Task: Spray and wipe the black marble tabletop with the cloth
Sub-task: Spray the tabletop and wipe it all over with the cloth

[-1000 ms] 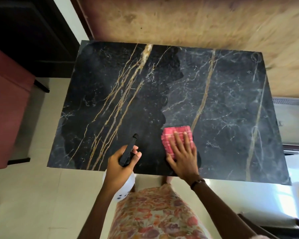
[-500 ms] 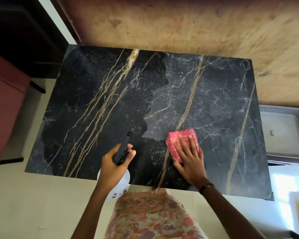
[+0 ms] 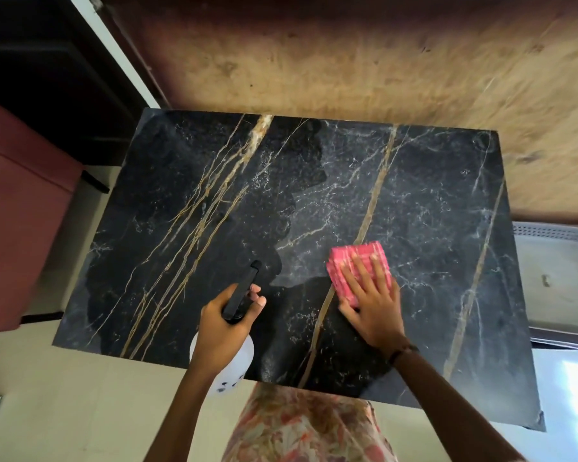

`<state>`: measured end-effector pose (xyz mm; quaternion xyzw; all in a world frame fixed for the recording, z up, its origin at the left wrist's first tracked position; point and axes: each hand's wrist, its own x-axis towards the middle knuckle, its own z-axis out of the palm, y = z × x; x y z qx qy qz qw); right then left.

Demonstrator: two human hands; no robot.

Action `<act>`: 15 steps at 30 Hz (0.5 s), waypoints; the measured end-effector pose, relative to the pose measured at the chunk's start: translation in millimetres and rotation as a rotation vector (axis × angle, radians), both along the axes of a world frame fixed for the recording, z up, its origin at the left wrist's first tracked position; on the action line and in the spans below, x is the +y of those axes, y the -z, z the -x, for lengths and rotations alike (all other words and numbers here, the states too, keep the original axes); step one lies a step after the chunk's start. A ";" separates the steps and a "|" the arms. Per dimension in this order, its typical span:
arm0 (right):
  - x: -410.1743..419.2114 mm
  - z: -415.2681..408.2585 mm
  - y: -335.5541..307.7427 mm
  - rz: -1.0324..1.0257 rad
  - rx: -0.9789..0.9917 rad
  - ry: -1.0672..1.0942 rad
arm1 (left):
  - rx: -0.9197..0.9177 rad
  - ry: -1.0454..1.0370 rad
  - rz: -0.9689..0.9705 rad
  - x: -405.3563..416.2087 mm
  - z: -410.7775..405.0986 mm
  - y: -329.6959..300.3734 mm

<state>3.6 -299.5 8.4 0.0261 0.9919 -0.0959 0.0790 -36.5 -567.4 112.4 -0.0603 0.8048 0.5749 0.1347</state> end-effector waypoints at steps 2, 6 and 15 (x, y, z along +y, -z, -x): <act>-30.4 33.2 -2.2 0.021 -0.004 0.003 | 0.001 -0.001 -0.008 2.2 4.8 -1.6; -86.3 30.3 0.4 0.058 -0.032 -0.252 | 0.006 -0.011 -0.017 5.6 13.2 -5.9; 16.9 35.4 2.5 0.001 -0.029 -0.082 | -0.007 -0.013 -0.050 3.8 38.7 -6.1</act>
